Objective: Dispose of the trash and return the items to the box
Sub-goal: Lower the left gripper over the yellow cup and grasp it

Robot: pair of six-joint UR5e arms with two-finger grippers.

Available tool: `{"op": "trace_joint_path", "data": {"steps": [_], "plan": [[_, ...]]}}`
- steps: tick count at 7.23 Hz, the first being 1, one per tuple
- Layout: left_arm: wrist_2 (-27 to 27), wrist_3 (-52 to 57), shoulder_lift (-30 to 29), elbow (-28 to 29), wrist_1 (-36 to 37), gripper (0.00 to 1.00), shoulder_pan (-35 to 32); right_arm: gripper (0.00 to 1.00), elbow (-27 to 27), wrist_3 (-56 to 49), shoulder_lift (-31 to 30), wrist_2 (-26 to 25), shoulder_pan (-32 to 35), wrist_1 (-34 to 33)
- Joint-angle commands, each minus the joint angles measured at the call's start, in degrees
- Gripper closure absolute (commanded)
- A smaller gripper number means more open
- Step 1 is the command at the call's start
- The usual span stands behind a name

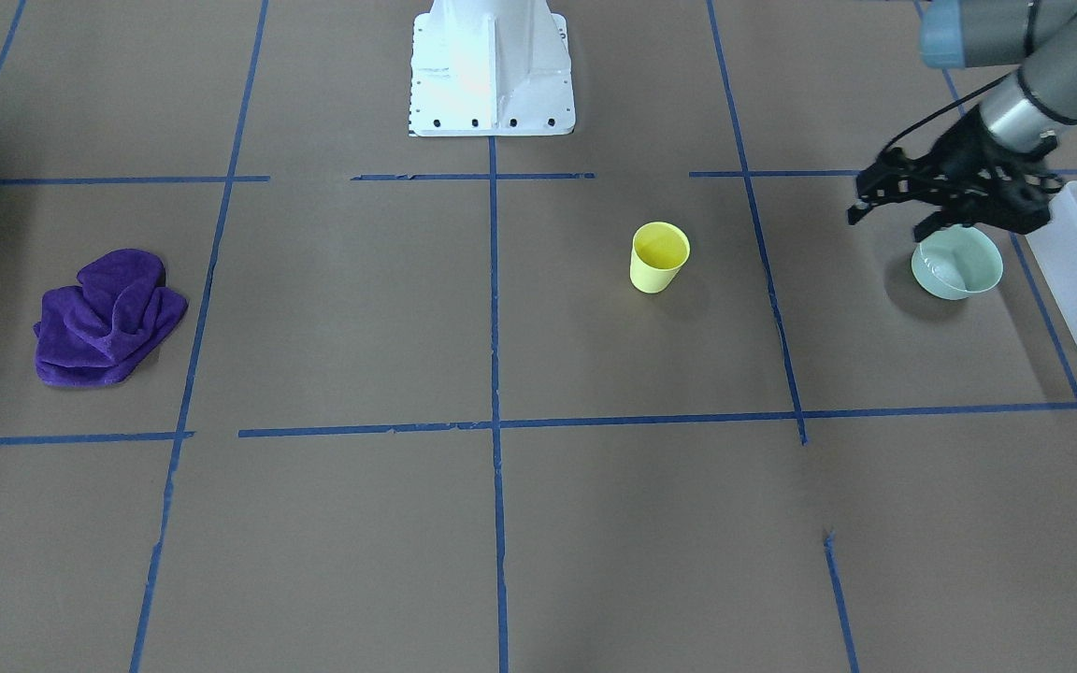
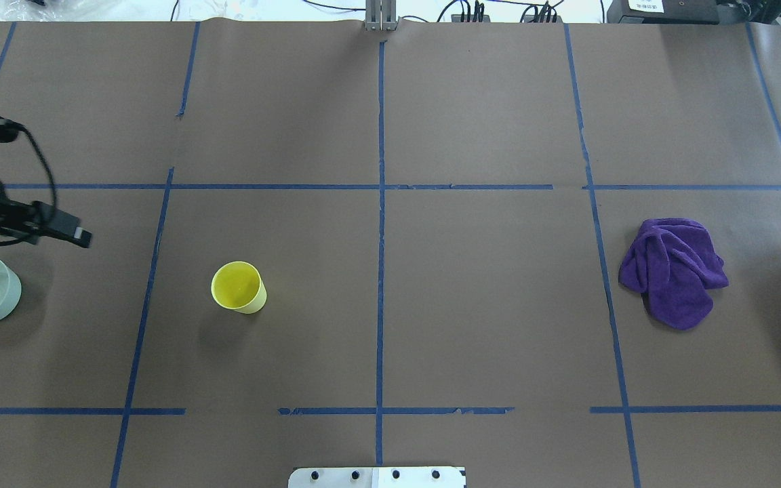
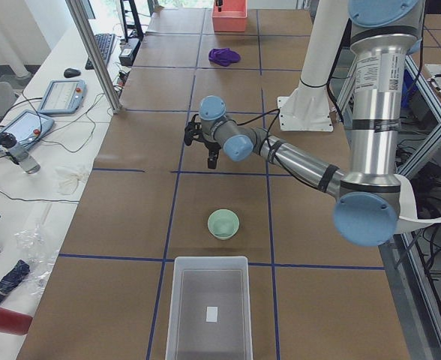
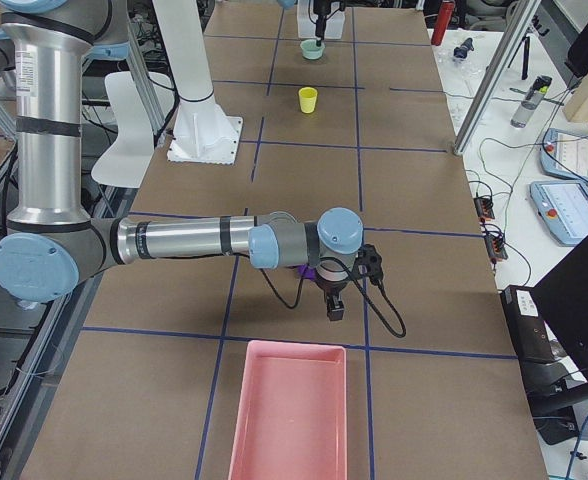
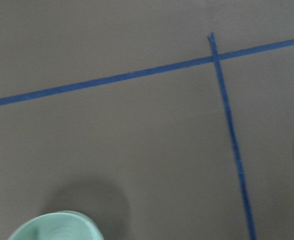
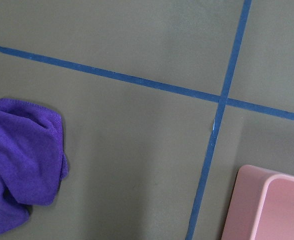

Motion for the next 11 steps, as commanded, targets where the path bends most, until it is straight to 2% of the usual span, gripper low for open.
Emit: {"op": "trace_joint_path", "data": {"steps": [1,3,4,9,11], "plan": [[6.98,-17.68,-6.41,0.14,0.05,0.0,9.8,0.0,-0.36,-0.07,0.0,-0.07,-0.03,0.0],[9.0,-21.07,-11.66,0.75,10.27,0.03,12.37,0.0,-0.37,-0.07,0.0,0.01,-0.03,0.0],[15.72,-21.15,-13.78,0.84,14.25,0.03,16.03,0.0,-0.37,-0.07,0.0,0.01,-0.03,0.0],[16.84,-21.42,-15.12,3.47,14.47,0.03,17.3,0.0,-0.28,-0.07,0.0,0.01,-0.12,0.09],[16.84,-21.51,-18.44,8.64,14.21,0.04,19.31,0.0,-0.37,-0.07,0.0,0.01,-0.12,0.09]]}}
